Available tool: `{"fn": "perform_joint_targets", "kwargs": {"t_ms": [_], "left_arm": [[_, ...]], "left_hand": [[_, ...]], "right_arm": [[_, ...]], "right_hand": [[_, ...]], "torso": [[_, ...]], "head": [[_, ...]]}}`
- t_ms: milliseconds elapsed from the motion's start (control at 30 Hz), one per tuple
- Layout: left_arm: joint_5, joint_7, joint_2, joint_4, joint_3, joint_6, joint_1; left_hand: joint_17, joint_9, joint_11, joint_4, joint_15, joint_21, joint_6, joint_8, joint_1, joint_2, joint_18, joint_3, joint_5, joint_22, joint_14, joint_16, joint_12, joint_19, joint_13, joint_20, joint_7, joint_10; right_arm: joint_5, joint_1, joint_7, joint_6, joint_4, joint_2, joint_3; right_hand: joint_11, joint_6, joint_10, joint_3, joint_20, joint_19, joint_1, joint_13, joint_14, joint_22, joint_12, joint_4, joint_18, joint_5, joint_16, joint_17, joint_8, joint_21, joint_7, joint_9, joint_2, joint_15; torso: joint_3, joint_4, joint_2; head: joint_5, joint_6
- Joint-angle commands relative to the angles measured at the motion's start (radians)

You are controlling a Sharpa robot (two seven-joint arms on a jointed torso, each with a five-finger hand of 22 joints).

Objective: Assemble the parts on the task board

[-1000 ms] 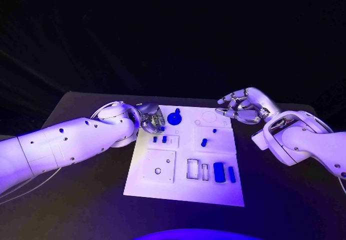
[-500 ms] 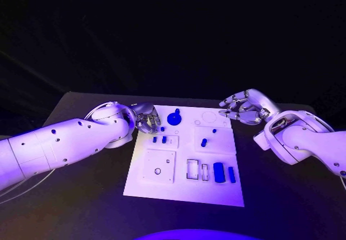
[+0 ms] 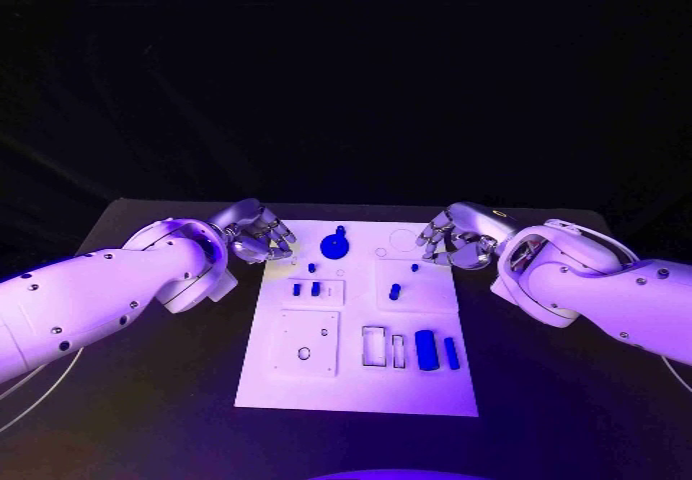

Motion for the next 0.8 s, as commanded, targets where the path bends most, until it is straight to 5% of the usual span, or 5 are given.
{"fn": "perform_joint_targets", "kwargs": {"t_ms": [33,133,267,800], "left_arm": [[0.552,0.223,-0.017,0.02,-0.001,-0.043,0.001],[0.738,0.289,-0.038,0.041,-0.002,0.01,0.001],[0.844,0.33,-0.058,0.061,-0.003,0.048,0.0],[0.901,0.359,-0.08,0.08,-0.003,0.066,0.0]], "left_hand": [[-0.035,-0.005,0.005,-0.009,0.006,-0.092,-0.005,-0.002,0.01,0.018,0.022,-0.01,-0.003,-0.076,-0.035,-0.036,0.004,-0.068,-0.001,0.004,0.011,-0.024],[-0.041,-0.007,0.005,-0.016,0.006,-0.105,-0.008,-0.002,0.016,0.026,0.024,-0.015,-0.004,-0.084,-0.039,-0.04,0.013,-0.073,0.001,0.006,0.011,-0.024],[-0.044,-0.009,0.003,-0.018,0.005,-0.11,-0.009,-0.001,0.015,0.031,0.024,-0.023,-0.004,-0.087,-0.039,-0.041,0.021,-0.072,0.003,0.006,0.011,-0.021],[-0.048,-0.01,0.003,-0.025,0.005,-0.118,-0.01,-0.001,0.019,0.034,0.026,-0.029,-0.004,-0.094,-0.04,-0.041,0.028,-0.075,0.005,0.006,0.011,-0.023]], "right_arm": [[-0.256,-0.008,-0.114,0.101,-0.01,0.018,-0.001],[-0.318,-0.017,-0.149,0.113,-0.018,0.035,-0.002],[-0.361,-0.025,-0.174,0.117,-0.024,0.051,-0.002],[-0.395,-0.033,-0.187,0.125,-0.039,0.089,-0.002]], "right_hand": [[0.004,0.008,0.006,0.01,0.002,0.01,-0.003,-0.011,0.041,0.078,-0.014,0.002,-0.008,-0.009,0.007,0.003,-0.008,0.009,-0.001,-0.002,-0.018,0.008],[0.007,0.008,0.01,0.018,0.004,0.013,-0.004,-0.023,0.041,0.083,-0.028,0.0,-0.009,-0.011,0.009,0.004,-0.015,0.015,0.001,-0.004,-0.029,0.009],[0.01,0.009,0.012,0.024,0.005,0.015,-0.005,-0.032,0.041,0.087,-0.038,0.0,-0.01,-0.012,0.011,0.006,-0.02,0.021,0.005,-0.006,-0.036,0.011],[0.007,0.034,0.045,0.076,0.007,0.034,-0.007,-0.062,0.043,0.117,-0.065,0.0,-0.019,0.004,0.029,0.021,-0.03,0.069,0.002,-0.007,-0.035,0.01]], "torso": [[-0.0007,0.0011,0.001],[-0.0016,0.0011,0.002],[-0.0039,0.0021,0.003],[-0.004,0.0028,0.004]], "head": [[-0.013,0.003],[-0.017,0.004],[-0.023,0.003],[-0.028,-0.005]]}}
